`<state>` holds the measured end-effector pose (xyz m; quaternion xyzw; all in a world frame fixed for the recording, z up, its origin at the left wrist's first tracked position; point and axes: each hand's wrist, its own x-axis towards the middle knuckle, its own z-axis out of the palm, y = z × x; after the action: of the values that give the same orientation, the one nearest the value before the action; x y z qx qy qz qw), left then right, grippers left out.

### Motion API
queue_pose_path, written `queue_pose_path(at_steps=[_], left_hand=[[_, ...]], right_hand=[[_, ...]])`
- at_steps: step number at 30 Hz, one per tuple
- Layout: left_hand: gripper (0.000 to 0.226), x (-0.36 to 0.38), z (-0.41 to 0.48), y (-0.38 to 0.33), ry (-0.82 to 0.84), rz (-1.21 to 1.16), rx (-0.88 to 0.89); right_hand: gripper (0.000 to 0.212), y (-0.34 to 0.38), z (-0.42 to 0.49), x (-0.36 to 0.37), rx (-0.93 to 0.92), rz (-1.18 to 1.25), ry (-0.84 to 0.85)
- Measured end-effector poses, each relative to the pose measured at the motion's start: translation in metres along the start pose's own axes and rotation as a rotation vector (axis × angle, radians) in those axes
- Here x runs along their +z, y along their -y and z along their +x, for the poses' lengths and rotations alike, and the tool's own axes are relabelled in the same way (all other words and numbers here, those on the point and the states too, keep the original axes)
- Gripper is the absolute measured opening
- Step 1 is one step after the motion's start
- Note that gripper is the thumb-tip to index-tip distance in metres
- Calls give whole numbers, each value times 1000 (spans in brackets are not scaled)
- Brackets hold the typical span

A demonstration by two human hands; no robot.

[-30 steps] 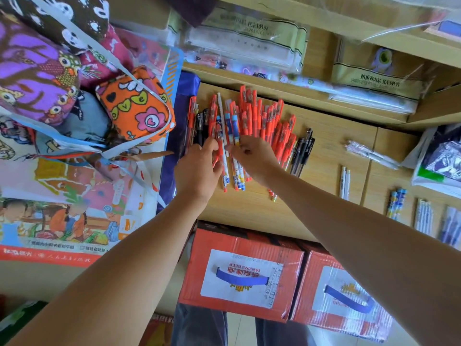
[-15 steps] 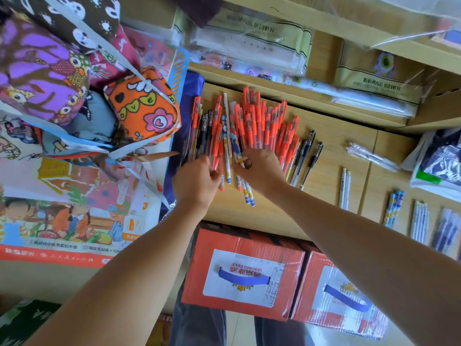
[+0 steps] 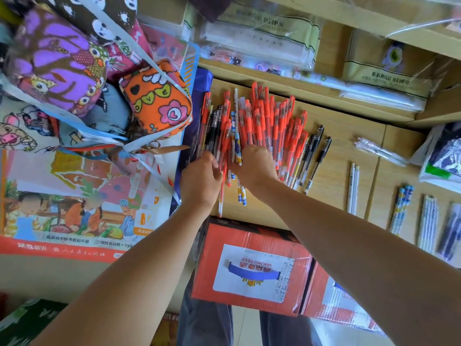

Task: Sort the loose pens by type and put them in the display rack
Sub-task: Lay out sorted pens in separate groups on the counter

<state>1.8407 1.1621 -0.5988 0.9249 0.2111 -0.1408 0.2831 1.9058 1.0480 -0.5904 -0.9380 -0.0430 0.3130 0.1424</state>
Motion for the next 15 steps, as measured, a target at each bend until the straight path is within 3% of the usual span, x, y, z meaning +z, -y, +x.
queue_pose_path(at_steps=[11, 15], left_hand=[[7, 0, 0, 6, -23, -27, 32], [7, -2, 1, 6, 16, -23, 49]], right_hand=[[16, 6, -5, 6, 38, -37, -17], [38, 0, -9, 3, 76, 150, 13]])
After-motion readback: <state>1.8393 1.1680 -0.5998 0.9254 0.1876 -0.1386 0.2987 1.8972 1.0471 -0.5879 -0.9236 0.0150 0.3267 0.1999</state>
